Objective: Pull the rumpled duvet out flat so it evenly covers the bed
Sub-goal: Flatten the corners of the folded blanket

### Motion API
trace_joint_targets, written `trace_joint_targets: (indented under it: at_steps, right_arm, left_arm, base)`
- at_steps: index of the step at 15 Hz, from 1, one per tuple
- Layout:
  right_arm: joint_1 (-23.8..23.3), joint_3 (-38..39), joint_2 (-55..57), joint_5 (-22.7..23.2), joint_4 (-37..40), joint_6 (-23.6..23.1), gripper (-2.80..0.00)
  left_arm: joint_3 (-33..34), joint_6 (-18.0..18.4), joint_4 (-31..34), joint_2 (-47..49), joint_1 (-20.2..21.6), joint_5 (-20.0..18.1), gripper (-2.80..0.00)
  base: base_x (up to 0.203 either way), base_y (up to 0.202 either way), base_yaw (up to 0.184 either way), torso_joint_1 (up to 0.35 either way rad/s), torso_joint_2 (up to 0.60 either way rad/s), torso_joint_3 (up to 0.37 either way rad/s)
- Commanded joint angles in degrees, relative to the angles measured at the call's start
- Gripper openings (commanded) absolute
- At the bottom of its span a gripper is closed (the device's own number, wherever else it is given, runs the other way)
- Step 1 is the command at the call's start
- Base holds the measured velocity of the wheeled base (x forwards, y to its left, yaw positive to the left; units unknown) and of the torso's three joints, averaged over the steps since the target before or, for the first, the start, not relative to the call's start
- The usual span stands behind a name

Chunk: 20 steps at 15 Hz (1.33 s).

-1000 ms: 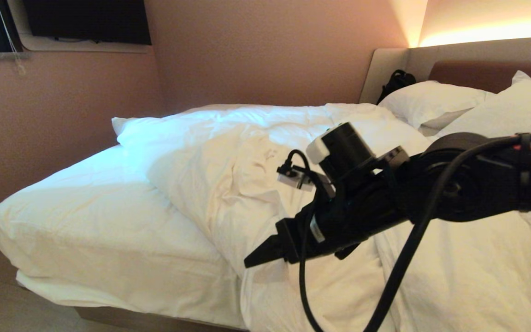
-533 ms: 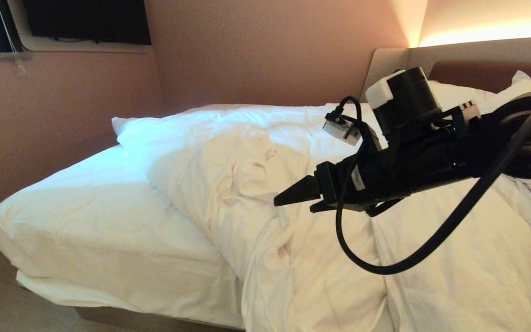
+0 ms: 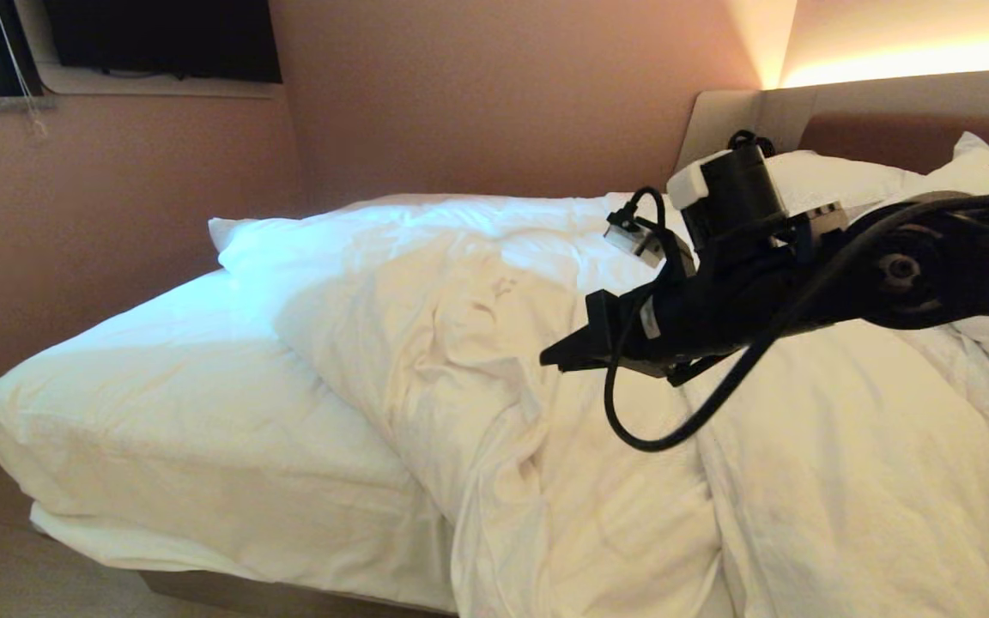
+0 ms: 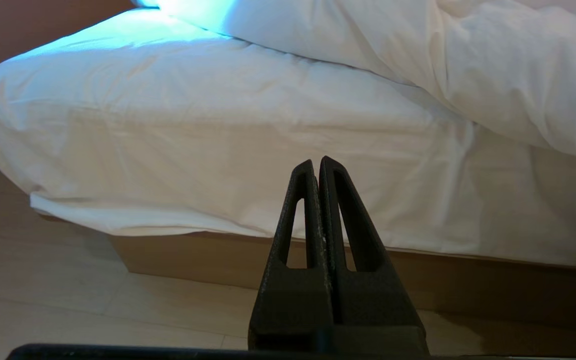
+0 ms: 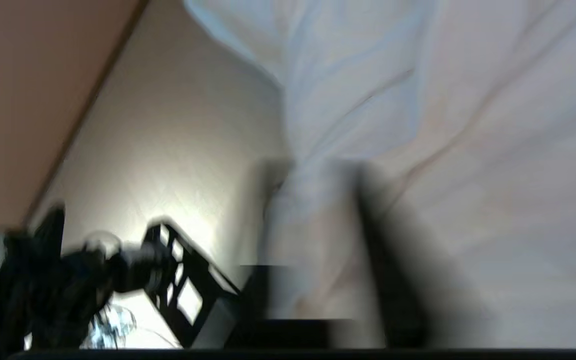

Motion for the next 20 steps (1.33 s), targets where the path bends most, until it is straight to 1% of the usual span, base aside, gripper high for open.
trace_joint_targets:
  at_steps: [1,2,3,9,10,11,13,16,19,20]
  right_arm:
    - [-1.85,-3.68,5.43,-0.06,-2.94,6.25,-2.80]
    - [-2.82,-5.17,6.56,-0.12,-3.09,8.80,-2.80]
    - [-3.08,-5.94,7.17,-0.14,-3.12,9.77,-2.80]
    - [-3.14,-5.08,8.17,-0.29,-3.68,9.52,-2.80]
    - [-3.51,-5.28,9.38,-0.31,-4.32,9.04,-2.80]
    - [-4.11,-5.51,10.47,-0.31,-5.49,7.25,-2.80]
    - [-5.00,-5.74,11.90,-0.24,-8.04,0.95,-2.80]
    - [-5.11,-7.72,14.35,-0.31,-8.84,-0.55,-2.80]
    - [-5.29,-9.74,16.80,-0.32,-8.69,-0.88,-2.80]
    - [-5.29,-9.74,16.80,-0.32,-8.69,-0.88,0.00]
  left_arm:
    - [0.01,0.02,0.00,-0.02,0.00,-0.05,-2.80]
    - [0.01,0.02,0.00,-0.02,0.02,-0.05,-2.80]
    - [0.01,0.02,0.00,-0.02,0.04,-0.01,-2.80]
    - [0.01,0.02,0.00,-0.02,0.05,-0.05,-2.80]
    - [-0.01,0.02,0.00,-0.02,0.01,-0.04,-2.80]
    - [0.01,0.02,0.00,-0.02,0.00,-0.05,-2.80]
    - [0.01,0.02,0.00,-0.02,0.02,0.00,-2.80]
    - [0.01,0.02,0.00,-0.02,0.07,-0.02,-2.80]
    - [0.01,0.02,0.00,-0.02,0.00,-0.05,-2.80]
    - [0.01,0.02,0.00,-0.02,0.00,-0.05,-2.80]
  base:
    - [0.000,0.000,0.000,0.000,0.00,0.000]
    - [0.000,0.000,0.000,0.000,0.00,0.000]
    - [0.000,0.000,0.000,0.000,0.00,0.000]
    - [0.000,0.000,0.000,0.000,0.00,0.000]
    - [0.000,0.000,0.000,0.000,0.00,0.000]
    - [0.000,0.000,0.000,0.000,0.00,0.000]
    - [0.000,0.000,0.000,0.000,0.00,0.000]
    - [0.000,0.000,0.000,0.000,0.00,0.000]
    - [0.000,0.000,0.000,0.000,0.00,0.000]
    - [0.000,0.000,0.000,0.000,0.00,0.000]
